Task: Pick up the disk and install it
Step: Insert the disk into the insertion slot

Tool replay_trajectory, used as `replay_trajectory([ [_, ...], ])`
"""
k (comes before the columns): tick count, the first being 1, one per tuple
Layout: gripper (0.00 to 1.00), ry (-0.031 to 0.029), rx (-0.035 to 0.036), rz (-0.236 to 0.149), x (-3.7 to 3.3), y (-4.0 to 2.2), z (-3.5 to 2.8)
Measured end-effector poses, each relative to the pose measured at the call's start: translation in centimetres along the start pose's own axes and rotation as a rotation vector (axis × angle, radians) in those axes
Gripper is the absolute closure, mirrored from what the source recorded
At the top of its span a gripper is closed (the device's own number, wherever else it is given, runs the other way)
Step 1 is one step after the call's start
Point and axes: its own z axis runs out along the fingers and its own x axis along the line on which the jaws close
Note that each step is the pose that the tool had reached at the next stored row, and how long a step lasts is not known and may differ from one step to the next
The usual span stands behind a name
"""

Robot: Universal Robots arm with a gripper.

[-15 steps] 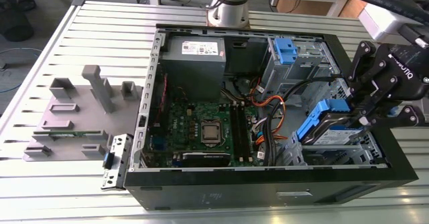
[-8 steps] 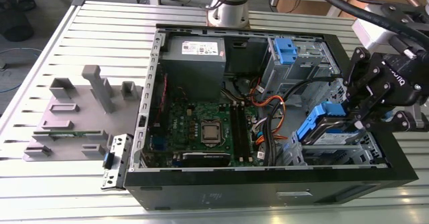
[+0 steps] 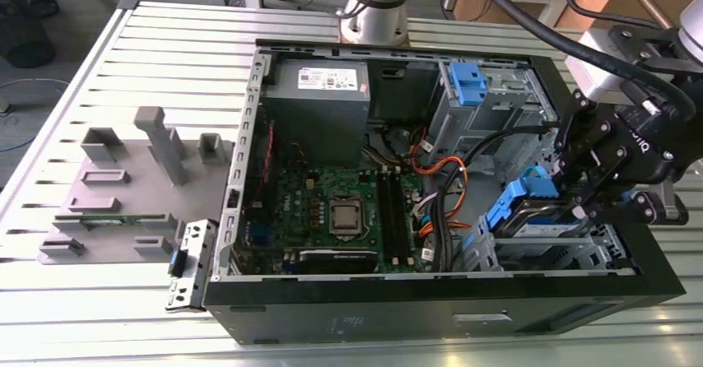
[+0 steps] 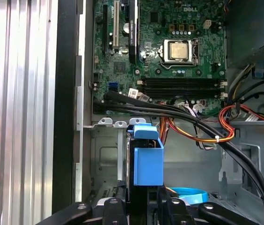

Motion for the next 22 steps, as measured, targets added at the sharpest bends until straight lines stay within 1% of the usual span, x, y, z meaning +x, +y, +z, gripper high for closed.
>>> replay_trajectory([
  [6,0.65,-0.0002,0.0000,0.000,0.03,-0.05,0.69],
  [9,0.65,0.0000,0.0000,0.000,0.03,-0.06,0.90],
  [17,0.65,0.0000,0.0002,0.000,0.03,-0.07,0.92],
  [19,0.64,-0.0002,0.0001,0.000,0.03,-0.07,0.93],
  [20,0.58,-0.0001,0.0000,0.000,0.03,-0.07,0.93],
  [22,0.58,0.0000,0.0000,0.000,0.03,-0.07,0.93],
])
